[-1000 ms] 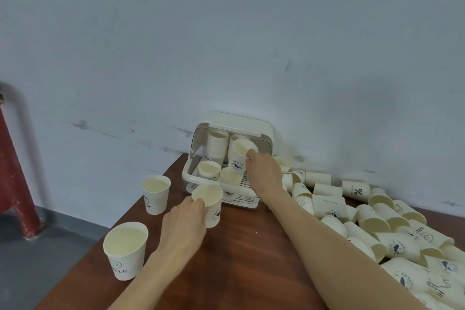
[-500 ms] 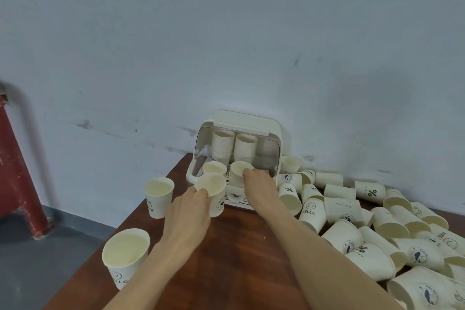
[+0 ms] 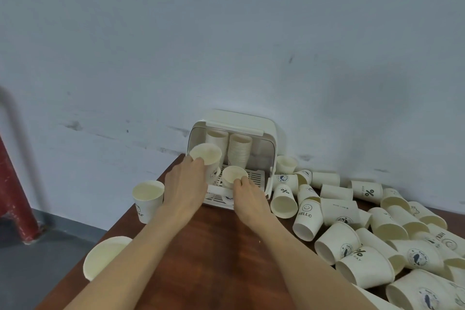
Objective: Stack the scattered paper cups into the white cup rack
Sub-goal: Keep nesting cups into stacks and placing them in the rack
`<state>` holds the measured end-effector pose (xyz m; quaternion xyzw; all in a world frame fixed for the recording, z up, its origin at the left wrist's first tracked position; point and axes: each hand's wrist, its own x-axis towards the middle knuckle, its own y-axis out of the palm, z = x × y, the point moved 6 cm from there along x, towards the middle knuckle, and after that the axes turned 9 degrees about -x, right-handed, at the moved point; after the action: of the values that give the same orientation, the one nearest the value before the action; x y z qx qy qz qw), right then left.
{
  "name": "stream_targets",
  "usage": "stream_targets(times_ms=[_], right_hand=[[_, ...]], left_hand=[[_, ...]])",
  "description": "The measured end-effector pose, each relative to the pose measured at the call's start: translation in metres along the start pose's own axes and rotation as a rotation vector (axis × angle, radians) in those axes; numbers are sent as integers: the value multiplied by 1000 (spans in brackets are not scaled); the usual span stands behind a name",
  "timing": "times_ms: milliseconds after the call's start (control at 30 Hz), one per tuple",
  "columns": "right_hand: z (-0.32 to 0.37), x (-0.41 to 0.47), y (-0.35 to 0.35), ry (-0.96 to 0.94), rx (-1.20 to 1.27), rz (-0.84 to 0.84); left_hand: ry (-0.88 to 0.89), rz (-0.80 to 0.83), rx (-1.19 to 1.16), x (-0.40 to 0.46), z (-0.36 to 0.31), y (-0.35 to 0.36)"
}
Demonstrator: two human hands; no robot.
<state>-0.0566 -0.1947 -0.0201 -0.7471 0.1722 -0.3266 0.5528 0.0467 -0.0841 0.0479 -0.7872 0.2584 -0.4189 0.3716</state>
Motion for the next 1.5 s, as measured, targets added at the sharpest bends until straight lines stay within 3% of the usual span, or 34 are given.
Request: stream_targets(times_ms=[233, 900, 1133, 1500], right_hand=[[-3, 4, -1, -74, -2, 47], [-13, 22, 5, -44, 104, 165], [-13, 22, 8, -29, 106, 169], [-15, 22, 13, 0, 117, 156]], left_hand=[[-34, -4, 36, 38, 5, 22], [23, 252, 250, 35, 30, 78], [11, 290, 211, 32, 36, 89], [-36, 216, 89, 25, 32, 87]])
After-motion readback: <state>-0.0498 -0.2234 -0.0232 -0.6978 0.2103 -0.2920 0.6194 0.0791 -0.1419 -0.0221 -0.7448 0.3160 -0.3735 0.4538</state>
